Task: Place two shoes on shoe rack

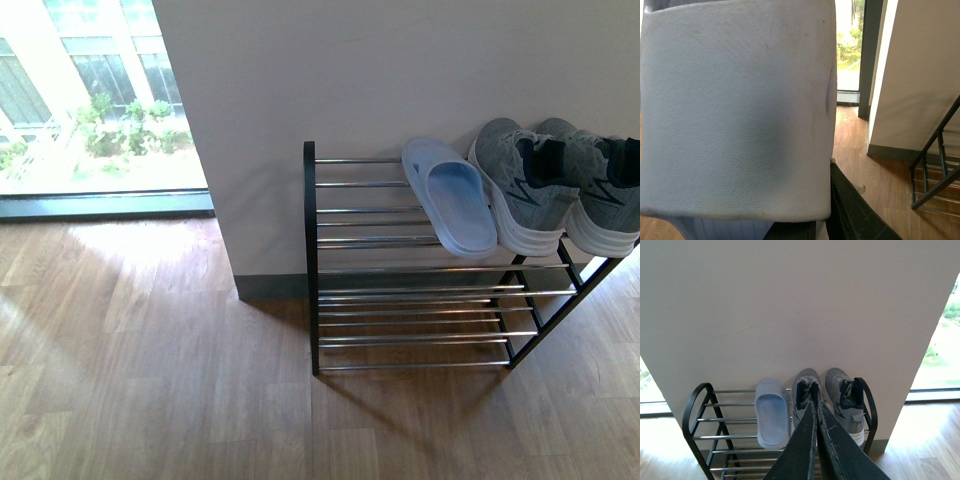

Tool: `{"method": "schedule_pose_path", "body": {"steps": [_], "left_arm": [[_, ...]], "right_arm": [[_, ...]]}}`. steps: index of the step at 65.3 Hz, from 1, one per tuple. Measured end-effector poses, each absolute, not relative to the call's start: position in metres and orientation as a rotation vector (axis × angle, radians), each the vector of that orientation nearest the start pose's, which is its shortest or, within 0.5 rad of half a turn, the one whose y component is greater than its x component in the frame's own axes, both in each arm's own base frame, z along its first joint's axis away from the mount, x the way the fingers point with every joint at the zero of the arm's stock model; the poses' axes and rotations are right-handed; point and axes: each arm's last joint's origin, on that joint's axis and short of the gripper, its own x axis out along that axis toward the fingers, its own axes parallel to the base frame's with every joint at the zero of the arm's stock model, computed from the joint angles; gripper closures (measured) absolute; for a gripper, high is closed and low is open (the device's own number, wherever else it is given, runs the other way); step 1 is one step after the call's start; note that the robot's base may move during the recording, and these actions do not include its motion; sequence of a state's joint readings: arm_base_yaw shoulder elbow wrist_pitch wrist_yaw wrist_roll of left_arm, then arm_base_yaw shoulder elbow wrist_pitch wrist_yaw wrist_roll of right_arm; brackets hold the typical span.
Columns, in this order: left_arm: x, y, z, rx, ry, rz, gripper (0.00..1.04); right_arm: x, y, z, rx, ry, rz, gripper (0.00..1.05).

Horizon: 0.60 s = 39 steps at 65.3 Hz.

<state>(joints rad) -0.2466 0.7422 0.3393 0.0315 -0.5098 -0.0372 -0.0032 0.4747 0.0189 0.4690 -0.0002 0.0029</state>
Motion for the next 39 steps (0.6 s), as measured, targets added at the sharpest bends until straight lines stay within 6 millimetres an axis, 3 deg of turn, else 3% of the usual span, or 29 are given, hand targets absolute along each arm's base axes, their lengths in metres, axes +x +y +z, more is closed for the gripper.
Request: {"method": "schedule_pose_path", "body": {"steps": [39], "left_arm": [[0.16, -0.026, 0.207, 0.101, 0.341, 0.266, 1.03]], "right_arm": [[0.113, 0.0, 0.173, 0.003, -0.019, -0.003, 1.03]]}}
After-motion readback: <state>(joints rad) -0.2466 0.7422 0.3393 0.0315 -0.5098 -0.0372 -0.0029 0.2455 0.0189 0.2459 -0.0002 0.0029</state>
